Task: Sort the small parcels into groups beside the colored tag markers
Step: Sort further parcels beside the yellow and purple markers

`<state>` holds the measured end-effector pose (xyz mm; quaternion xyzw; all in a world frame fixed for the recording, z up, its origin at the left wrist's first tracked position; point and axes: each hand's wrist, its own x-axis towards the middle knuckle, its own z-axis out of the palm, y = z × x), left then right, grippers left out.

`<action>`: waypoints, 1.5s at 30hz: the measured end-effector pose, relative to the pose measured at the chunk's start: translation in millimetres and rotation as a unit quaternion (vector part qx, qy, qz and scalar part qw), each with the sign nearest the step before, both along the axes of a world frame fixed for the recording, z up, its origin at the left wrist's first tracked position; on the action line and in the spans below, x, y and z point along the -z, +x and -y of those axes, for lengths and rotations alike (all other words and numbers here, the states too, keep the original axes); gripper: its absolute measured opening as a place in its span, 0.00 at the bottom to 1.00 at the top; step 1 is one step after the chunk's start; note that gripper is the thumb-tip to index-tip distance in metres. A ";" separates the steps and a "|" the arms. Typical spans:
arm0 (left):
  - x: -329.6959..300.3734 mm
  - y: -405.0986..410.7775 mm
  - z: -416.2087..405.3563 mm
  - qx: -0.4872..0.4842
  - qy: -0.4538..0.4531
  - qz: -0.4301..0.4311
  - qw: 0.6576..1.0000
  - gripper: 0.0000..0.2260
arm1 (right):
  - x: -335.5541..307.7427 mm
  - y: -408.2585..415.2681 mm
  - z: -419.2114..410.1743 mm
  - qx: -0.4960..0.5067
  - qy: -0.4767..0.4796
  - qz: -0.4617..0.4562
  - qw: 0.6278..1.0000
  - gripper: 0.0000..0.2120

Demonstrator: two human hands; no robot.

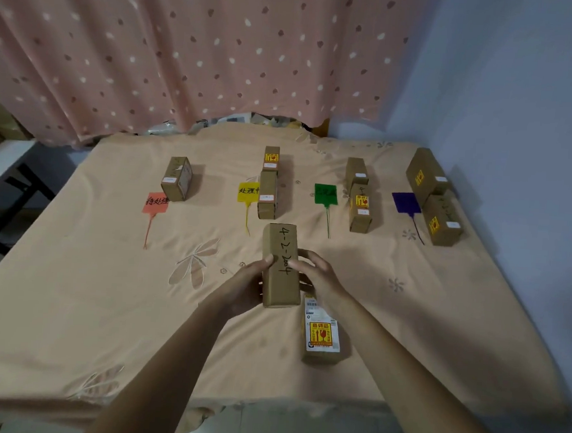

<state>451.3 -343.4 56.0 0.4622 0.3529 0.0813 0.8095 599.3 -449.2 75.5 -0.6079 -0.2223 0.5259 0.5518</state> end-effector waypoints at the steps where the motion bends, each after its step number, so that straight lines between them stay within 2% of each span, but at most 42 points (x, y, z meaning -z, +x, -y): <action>1: -1.7 2.6 2.1 -0.003 -0.009 0.003 1.000 0.22 | -3.8 -1.3 0.3 0.001 -0.010 0.035 0.999 0.18; 3: -1.4 6.8 4.9 -0.015 -0.008 -0.005 1.000 0.21 | -11.0 -3.7 2.9 0.023 -0.040 0.202 0.978 0.24; 5: 1.5 9.8 6.4 -0.044 -0.011 -0.012 0.999 0.23 | -21.3 -9.6 9.3 0.053 -0.030 0.377 0.924 0.29; 7: 3.6 13.6 7.0 -0.074 -0.008 -0.009 0.997 0.26 | -31.4 -21.2 13.1 0.028 -0.011 0.473 0.881 0.29; 9: 2.8 17.9 7.5 -0.081 0.000 -0.002 0.997 0.28 | -32.9 -33.1 12.8 -0.038 -0.041 0.542 0.839 0.31; 11: -0.6 21.7 7.8 -0.091 0.009 -0.002 0.996 0.32 | -25.8 -36.6 9.7 -0.054 -0.071 0.562 0.822 0.35; 13: -2.7 23.0 4.4 -0.124 0.024 -0.023 0.992 0.36 | -21.8 -33.0 6.7 -0.031 -0.088 0.539 0.837 0.37; 16: -7.1 20.5 -1.0 -0.148 0.045 -0.031 0.987 0.33 | -21.1 -23.3 3.4 0.022 -0.091 0.413 0.906 0.37; 18: -14.2 17.8 0.7 -0.158 0.072 -0.031 0.984 0.23 | -18.6 -14.5 0.5 0.051 -0.090 0.303 0.947 0.35; 21: -21.6 16.7 2.1 -0.168 0.132 -0.018 0.977 0.04 | -14.4 -5.1 -1.6 0.066 -0.094 0.180 0.977 0.37; 24: -27.2 14.5 0.4 -0.159 0.200 -0.005 0.967 0.06 | -11.4 -2.9 -3.8 0.055 -0.074 0.087 0.992 0.28; 26: -31.5 11.2 -3.3 -0.155 0.198 0.019 0.968 0.08 | -11.8 -2.6 -3.1 0.045 -0.057 0.031 0.997 0.25; 28: -37.3 7.8 -6.2 -0.124 0.175 0.040 0.976 0.12 | -13.8 -1.6 -1.5 0.027 -0.036 0.005 0.999 0.22; 33: -42.6 4.2 -6.4 -0.056 0.055 0.067 0.995 0.23 | -27.2 -3.2 2.2 -0.008 0.003 -0.027 1.000 0.18; 40: -42.4 9.6 -6.2 -0.058 0.052 0.077 0.994 0.28 | -27.8 1.0 1.5 -0.018 0.005 -0.032 0.999 0.17; 45: -37.0 16.9 -7.8 -0.073 0.056 0.070 0.993 0.29 | -21.4 8.8 -0.6 -0.017 0.012 -0.026 0.999 0.20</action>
